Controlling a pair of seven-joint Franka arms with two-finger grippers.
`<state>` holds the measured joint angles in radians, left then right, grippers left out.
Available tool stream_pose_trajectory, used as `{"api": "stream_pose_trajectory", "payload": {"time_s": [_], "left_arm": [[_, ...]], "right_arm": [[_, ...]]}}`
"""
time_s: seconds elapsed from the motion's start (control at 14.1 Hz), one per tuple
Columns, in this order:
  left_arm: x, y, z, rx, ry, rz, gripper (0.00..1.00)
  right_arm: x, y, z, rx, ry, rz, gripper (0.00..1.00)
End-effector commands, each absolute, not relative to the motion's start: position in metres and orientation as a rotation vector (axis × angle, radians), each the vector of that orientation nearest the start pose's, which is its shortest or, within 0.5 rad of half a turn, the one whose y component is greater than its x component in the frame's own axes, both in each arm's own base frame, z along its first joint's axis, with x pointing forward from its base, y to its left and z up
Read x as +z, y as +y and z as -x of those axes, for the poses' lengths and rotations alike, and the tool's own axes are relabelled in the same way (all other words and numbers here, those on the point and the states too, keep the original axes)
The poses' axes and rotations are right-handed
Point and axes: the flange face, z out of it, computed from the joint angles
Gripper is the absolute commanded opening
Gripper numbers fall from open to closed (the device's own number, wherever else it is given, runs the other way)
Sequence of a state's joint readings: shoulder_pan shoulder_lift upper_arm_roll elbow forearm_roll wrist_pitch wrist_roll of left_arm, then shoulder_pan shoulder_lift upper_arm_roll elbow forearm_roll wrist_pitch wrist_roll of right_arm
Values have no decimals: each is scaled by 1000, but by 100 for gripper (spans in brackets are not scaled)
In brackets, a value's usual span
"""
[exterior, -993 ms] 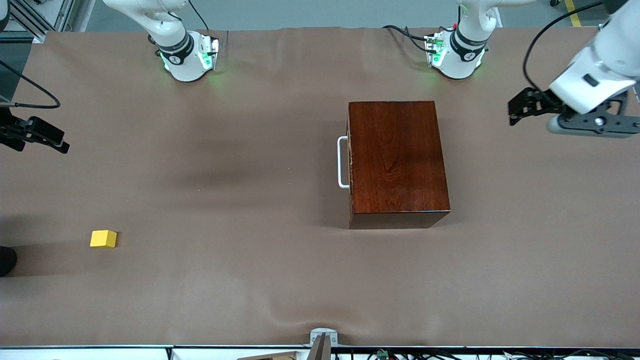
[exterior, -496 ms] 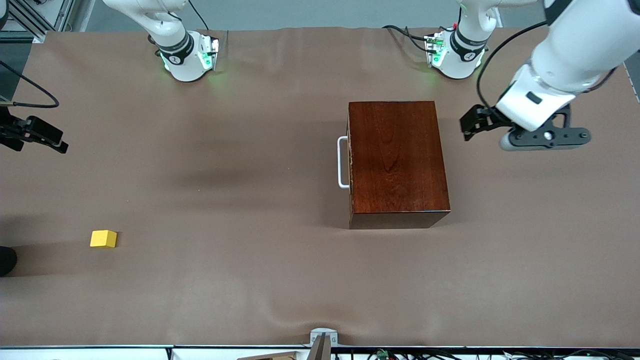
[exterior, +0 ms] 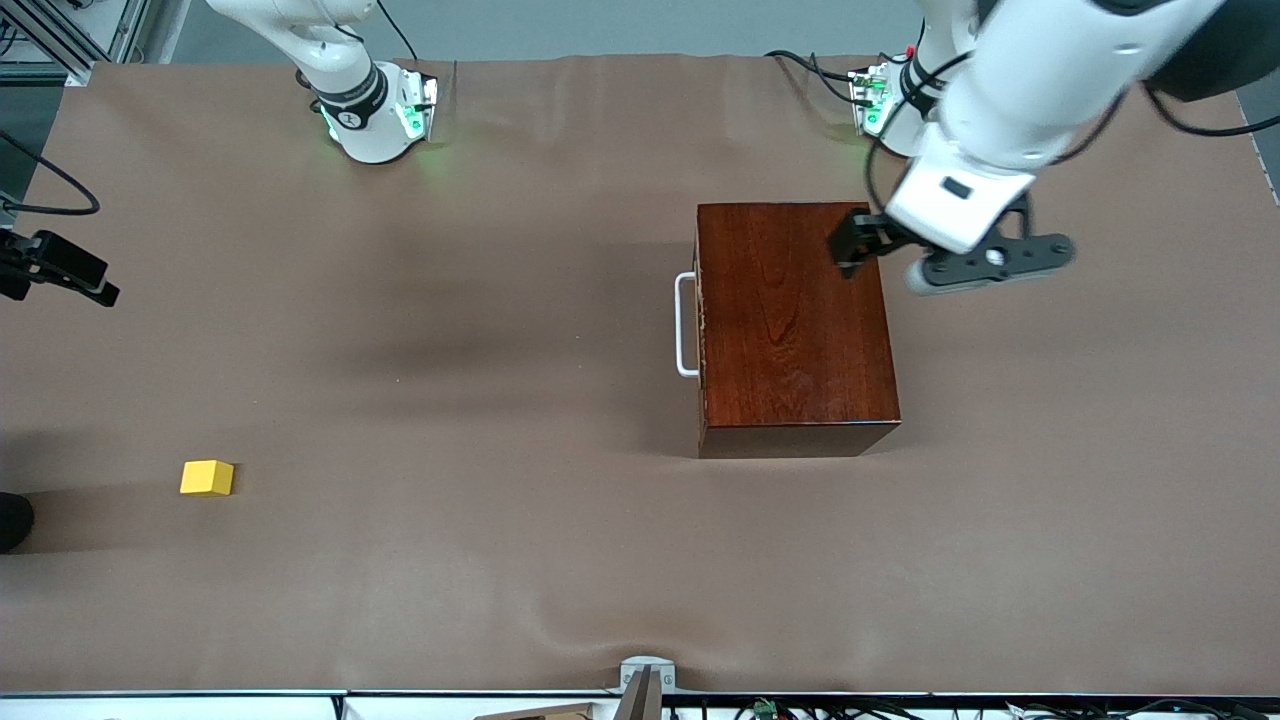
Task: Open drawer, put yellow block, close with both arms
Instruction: 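Move the left gripper over the cabinet to the white drawer handle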
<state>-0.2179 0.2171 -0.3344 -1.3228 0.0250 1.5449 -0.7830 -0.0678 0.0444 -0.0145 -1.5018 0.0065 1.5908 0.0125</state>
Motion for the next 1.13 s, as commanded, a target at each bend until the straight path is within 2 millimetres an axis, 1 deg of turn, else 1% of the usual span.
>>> {"api": "stream_pose_trajectory", "payload": {"time_s": [0.0,0.14,0.21,0.28,0.35,0.5,0.64,0.85,0.92,0.99,1.06], "left_arm": [[620,-331,-545,-17,-593,3174,100],[623,-346,-540,-50,-681,3185,100],[623,-358,-536,-71,-720,3193,100],[622,-374,-532,-97,-772,3210,100],[618,-384,-529,-97,-799,3211,100],[613,-390,-531,-99,-788,3225,100],[612,-399,-534,-140,-787,3261,100],[578,-421,-540,-114,-730,3259,100],[562,-438,-537,-134,-660,3260,100],[548,-462,-529,-173,-591,3271,100],[529,-483,-523,-224,-523,3256,100]], "right_arm": [[642,-47,-562,-85,144,3126,100],[643,-47,-562,-87,144,3127,100],[643,-47,-563,-90,144,3126,100],[643,-47,-563,-90,144,3127,100],[642,-47,-563,-87,144,3126,100],[642,-47,-563,-87,141,3126,100],[641,-47,-563,-90,141,3126,100],[642,-46,-563,-92,141,3126,100],[642,-46,-563,-90,141,3126,100],[641,-45,-564,-90,139,3127,100],[642,-45,-564,-92,137,3127,100]]}}
